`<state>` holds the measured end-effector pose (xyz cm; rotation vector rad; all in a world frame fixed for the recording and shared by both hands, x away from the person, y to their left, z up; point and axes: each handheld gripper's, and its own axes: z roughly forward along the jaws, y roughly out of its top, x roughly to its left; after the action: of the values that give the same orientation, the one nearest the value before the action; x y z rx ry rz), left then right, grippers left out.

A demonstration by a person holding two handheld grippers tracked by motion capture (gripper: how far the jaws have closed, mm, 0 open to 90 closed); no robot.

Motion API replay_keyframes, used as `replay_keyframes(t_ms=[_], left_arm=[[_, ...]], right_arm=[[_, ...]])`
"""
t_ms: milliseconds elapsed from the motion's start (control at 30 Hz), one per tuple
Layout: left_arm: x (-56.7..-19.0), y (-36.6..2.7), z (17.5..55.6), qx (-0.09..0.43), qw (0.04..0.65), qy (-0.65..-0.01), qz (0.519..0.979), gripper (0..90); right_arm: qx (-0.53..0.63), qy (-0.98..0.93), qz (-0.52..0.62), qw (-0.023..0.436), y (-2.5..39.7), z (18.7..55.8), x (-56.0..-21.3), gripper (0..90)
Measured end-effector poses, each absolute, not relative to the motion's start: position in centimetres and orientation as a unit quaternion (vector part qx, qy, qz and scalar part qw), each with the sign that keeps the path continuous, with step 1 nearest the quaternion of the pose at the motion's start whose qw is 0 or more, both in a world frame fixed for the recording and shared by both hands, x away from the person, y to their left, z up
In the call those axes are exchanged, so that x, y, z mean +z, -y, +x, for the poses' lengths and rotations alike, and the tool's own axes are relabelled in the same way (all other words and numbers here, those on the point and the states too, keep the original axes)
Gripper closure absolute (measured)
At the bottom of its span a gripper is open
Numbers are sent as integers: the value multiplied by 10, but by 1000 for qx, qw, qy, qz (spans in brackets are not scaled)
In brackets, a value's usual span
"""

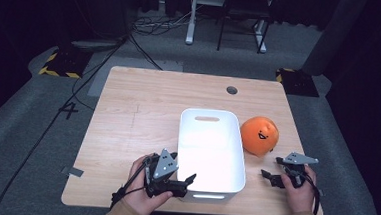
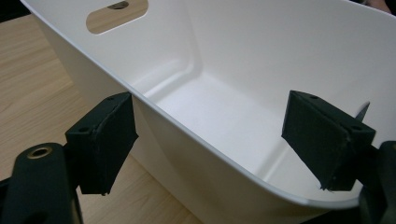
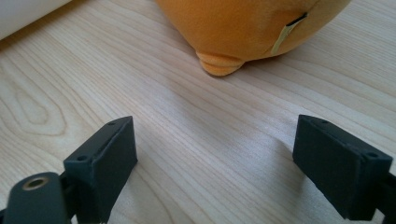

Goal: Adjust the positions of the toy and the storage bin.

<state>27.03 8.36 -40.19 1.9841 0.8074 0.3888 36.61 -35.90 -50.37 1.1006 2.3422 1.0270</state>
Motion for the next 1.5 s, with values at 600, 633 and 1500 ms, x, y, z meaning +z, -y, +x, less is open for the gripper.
replay_keyframes(t_ms=[600, 633, 1500], left_arm=[[-385, -104, 276, 166, 505, -319, 785, 206], [-385, -104, 276, 166, 505, -319, 785, 206], [-446, -196, 360, 245, 416, -440, 757, 191]], right_arm=[[362, -828, 389, 178, 359, 366, -504, 137], [362, -828, 389, 178, 359, 366, -504, 137], [362, -828, 390, 177, 359, 366, -504, 137]])
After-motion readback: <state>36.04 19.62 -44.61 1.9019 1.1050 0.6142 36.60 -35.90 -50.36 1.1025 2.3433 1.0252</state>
